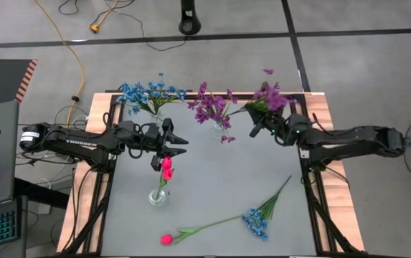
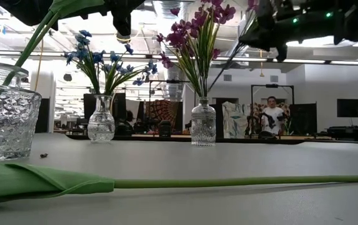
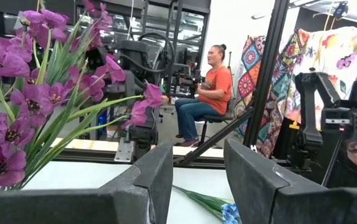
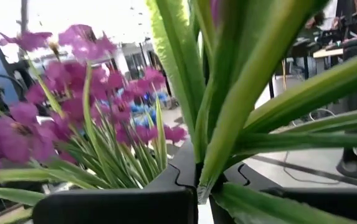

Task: Sort flowers into vase by color
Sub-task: Put the violet flower into the top right transparent vase

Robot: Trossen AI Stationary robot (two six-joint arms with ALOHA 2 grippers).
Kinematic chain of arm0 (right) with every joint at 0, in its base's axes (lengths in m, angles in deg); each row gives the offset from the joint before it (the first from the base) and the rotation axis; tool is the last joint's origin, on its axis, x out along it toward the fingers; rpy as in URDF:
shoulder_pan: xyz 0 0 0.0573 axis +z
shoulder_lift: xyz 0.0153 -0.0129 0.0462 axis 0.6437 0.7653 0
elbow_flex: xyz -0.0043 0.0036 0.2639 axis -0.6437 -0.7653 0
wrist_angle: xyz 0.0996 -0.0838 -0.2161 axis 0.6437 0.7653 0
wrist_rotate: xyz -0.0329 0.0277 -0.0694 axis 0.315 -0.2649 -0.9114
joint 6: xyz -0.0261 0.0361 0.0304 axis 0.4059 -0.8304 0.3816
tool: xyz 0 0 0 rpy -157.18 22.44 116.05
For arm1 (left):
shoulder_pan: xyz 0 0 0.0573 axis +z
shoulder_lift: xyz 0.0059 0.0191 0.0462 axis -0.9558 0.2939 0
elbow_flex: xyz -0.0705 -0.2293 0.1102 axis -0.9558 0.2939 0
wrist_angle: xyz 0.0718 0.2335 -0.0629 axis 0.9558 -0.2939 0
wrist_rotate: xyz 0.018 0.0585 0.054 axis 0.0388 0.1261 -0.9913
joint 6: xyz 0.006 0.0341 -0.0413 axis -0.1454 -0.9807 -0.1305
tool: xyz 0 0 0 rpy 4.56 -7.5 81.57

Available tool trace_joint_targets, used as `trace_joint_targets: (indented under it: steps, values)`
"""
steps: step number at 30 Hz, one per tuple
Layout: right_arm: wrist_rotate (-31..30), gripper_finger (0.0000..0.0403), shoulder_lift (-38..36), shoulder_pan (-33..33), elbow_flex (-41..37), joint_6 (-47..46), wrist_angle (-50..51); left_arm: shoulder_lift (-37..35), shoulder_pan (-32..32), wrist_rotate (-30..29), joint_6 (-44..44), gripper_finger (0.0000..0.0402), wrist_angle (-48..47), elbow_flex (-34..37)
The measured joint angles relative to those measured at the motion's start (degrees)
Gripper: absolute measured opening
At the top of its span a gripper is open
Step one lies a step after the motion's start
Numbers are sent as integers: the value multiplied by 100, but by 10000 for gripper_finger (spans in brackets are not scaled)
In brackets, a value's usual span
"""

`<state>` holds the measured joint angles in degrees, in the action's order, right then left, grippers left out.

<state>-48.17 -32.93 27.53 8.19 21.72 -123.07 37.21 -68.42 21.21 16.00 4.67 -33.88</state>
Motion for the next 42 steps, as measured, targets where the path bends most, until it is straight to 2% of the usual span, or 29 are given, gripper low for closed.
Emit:
trace_joint_targets:
  steps: [7, 16, 28, 31, 42]
  values:
    - [128, 40, 345, 7, 44, 3, -379, 0, 0, 0, 0, 129, -2, 0]
    - [234, 40, 634, 11, 53, -118, -393, 0, 0, 0, 0, 129, -3, 0]
    - [249, 40, 524, 20, 192, 162, -357, 0, 0, 0, 0, 129, -4, 0]
    - [413, 40, 526, 11, 359, 216, -323, 0, 0, 0, 0, 129, -7, 0]
    - [576, 40, 531, 4, 1198, 413, 1454, 0, 0, 0, 0, 129, -9, 0]
